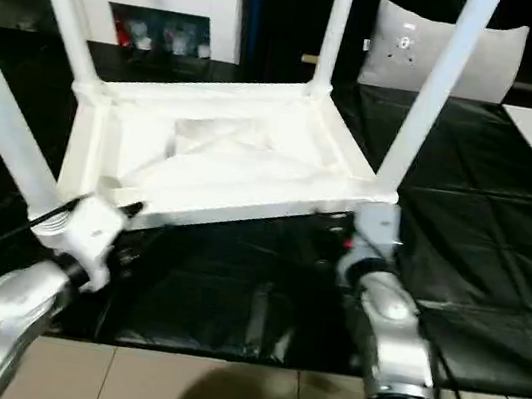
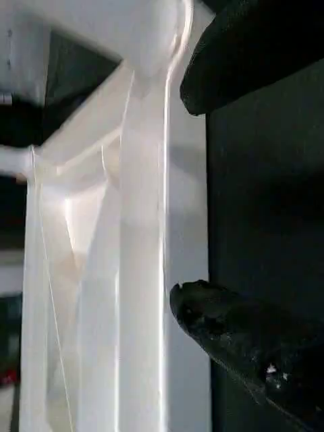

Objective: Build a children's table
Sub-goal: Rotate table base

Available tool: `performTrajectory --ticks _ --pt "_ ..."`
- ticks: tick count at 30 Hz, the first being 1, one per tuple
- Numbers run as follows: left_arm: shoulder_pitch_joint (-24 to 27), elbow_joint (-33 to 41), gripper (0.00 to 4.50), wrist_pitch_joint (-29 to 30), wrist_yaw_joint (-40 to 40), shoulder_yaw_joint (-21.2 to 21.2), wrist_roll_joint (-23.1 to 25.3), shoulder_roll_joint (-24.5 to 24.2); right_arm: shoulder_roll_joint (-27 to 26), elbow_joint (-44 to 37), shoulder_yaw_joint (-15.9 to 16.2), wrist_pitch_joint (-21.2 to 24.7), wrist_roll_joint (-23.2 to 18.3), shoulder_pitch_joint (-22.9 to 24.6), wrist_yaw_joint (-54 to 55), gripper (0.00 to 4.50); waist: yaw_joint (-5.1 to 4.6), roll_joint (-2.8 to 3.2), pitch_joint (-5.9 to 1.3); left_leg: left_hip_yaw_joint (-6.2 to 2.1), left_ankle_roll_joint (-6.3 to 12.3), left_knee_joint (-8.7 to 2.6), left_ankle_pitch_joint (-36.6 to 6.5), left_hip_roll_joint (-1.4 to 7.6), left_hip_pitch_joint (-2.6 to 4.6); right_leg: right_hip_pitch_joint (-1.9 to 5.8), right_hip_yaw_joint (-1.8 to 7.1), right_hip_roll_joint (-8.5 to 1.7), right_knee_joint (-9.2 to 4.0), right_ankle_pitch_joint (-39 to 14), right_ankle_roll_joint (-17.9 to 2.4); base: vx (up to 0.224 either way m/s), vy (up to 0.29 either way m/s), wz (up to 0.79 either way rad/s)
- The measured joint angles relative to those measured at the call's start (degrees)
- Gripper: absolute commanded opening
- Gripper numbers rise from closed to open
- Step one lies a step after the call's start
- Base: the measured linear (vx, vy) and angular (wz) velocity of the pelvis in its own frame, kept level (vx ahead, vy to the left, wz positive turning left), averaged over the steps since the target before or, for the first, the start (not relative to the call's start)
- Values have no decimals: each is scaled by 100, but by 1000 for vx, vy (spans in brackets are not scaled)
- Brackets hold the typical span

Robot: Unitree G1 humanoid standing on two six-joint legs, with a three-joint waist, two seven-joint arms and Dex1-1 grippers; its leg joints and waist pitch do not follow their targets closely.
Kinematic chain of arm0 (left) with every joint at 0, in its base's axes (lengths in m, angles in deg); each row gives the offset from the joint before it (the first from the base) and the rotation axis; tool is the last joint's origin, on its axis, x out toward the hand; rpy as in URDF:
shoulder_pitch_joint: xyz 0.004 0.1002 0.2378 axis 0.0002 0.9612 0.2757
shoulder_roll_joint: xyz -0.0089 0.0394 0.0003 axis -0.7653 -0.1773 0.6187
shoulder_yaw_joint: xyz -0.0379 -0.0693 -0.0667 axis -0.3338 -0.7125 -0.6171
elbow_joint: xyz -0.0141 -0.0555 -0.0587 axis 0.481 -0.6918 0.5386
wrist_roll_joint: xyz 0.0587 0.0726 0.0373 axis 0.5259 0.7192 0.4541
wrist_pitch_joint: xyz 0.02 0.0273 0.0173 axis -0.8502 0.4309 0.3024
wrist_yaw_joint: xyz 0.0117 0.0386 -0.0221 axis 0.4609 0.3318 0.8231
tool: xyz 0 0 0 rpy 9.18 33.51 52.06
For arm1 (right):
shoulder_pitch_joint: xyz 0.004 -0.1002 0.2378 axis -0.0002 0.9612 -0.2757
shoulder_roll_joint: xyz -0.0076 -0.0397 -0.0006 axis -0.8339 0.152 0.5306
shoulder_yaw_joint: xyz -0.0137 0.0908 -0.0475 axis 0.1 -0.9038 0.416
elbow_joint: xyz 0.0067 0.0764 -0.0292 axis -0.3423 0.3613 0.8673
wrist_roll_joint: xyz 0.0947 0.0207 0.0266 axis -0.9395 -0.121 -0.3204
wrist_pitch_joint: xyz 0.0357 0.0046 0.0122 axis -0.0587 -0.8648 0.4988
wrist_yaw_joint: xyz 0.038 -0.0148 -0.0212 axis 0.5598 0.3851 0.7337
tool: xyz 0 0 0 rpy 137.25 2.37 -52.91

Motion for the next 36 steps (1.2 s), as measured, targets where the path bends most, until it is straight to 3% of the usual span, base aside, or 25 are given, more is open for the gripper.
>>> performTrajectory --ticks 8,15,23,27,36 --pt "712 720 352 301 847 -661 -6 348 -40 -60 177 113 24 126 -227 450 10 -12 -2 -4 2 -8 -3 -1 -10 3 -2 1 -19 4 8 0 0 0" --pt "1269 1362 411 532 1309 -701 48 692 -43 -45 222 108 52 122 -235 450 19 -20 -4 -8 3 -10 -3 0 -13 5 -6 3 -28 4 9 0 0 0" --pt "1318 1641 448 617 1850 -862 117 1006 -41 -46 227 105 53 126 -295 450 -13 -19 -5 -28 4 -11 -4 8 9 54 -27 19 -84 10 20 0 0 0" --pt "993 1519 448 616 1843 -1117 33 827 -18 -45 238 147 57 128 -344 450 -23 -25 -5 -36 5 -12 -5 8 22 72 -33 19 -89 11 20 0 0 0" --pt "-380 355 448 639 1288 -1498 -282 -101 82 240 187 232 216 55 -168 450 12 -40 -10 -41 5 -12 -5 4 24 77 -27 18 -84 12 21 0 0 0"
